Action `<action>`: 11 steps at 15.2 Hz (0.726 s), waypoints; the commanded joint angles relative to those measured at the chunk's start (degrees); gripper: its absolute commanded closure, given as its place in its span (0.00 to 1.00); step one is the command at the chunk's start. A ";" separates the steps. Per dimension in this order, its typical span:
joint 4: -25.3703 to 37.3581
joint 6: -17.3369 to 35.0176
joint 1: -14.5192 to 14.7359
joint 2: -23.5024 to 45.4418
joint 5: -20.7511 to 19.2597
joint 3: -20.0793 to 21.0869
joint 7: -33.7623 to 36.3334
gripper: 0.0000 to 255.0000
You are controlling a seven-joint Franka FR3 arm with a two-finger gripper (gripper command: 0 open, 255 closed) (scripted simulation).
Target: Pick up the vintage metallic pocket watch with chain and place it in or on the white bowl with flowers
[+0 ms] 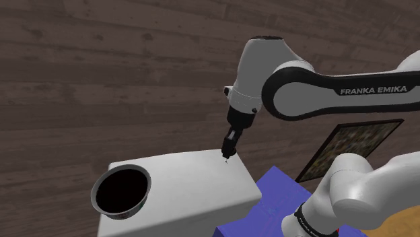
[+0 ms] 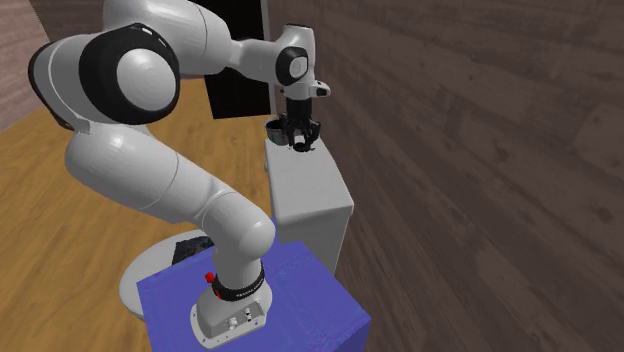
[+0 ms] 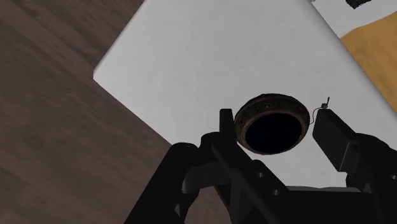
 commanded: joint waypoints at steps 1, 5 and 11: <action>1.16 -1.55 -0.07 -0.35 -0.17 -0.27 -0.04 1.00; 3.93 -4.74 -0.19 -0.78 -0.48 -0.69 0.04 1.00; 12.29 -3.57 0.24 8.21 -0.27 4.60 6.27 1.00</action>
